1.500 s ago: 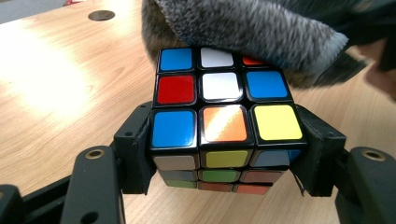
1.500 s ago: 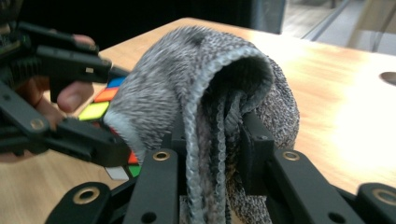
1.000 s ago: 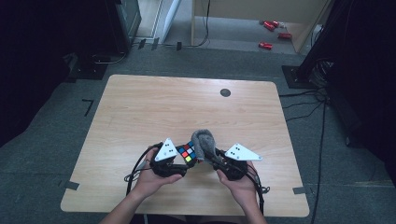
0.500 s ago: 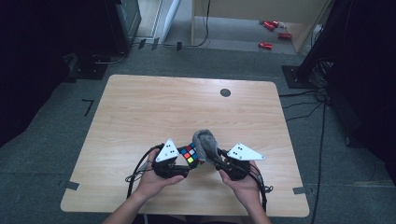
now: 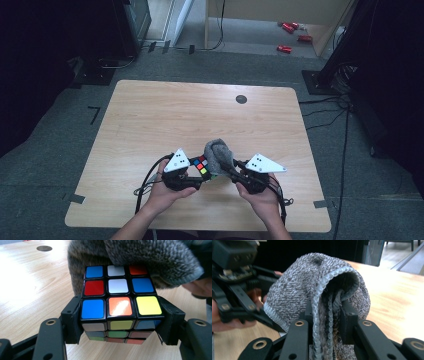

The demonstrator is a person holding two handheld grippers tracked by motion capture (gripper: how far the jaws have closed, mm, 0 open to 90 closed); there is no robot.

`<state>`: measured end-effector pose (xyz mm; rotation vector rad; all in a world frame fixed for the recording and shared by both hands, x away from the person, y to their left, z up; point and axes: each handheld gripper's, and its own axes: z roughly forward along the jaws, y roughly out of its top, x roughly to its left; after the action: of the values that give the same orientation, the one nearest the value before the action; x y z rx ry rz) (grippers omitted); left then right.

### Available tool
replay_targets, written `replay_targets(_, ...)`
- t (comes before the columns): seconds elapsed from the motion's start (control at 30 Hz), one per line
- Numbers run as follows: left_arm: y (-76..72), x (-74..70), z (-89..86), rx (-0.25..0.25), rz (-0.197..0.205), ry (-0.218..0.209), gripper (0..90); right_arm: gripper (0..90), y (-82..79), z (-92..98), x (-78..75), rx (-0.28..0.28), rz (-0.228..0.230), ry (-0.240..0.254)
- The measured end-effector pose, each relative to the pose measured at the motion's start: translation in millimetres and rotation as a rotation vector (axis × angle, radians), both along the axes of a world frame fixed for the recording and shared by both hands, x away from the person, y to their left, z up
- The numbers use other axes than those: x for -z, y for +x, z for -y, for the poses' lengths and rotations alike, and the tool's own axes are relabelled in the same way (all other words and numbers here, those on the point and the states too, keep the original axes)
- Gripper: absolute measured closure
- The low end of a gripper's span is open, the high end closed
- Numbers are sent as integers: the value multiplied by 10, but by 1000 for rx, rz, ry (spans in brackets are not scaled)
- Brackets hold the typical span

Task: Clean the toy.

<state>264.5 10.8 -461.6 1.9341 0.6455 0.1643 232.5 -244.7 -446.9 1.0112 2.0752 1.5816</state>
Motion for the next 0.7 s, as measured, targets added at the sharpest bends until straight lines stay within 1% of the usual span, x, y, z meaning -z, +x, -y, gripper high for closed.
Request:
replay_targets(0.07, 4, 8, -7, 4, -3, -7, 346, 733, 2, -4, 8, -3, -3, -12)
replay_targets(0.13, 6, 14, -9, 8, -7, -22, 345, 733, -4, -3, -23, -5, -1, -18)
replay_targets(0.17, 5, 18, -4, 11, -5, -19, 346, 732, -11, -1, -47, -6, 5, -16)
replay_targets(0.27, -13, 36, 21, 26, 8, 12, 346, 731, -41, 3, -131, -25, 24, 13)
replay_targets(0.33, -29, 25, 24, 36, 14, -1, 346, 730, -48, -2, -157, -28, 38, 9)
replay_targets(0.4, -35, -7, 14, 36, 21, -20, 345, 731, -38, 3, -129, -21, 33, 1)
replay_targets(0.5, -23, -42, -35, 33, 24, -51, 346, 731, 7, 47, -32, -4, -5, 18)
replay_targets(0.6, -5, -59, -80, 43, 17, -88, 345, 731, 38, 41, 43, -3, -37, 3)
replay_targets(0.67, 0, -49, -78, 49, 15, -87, 346, 731, 41, 20, 44, -4, -34, -1)
replay_targets(0.7, 2, -38, -71, 56, 10, -79, 346, 731, 35, 16, 25, -3, -31, 1)
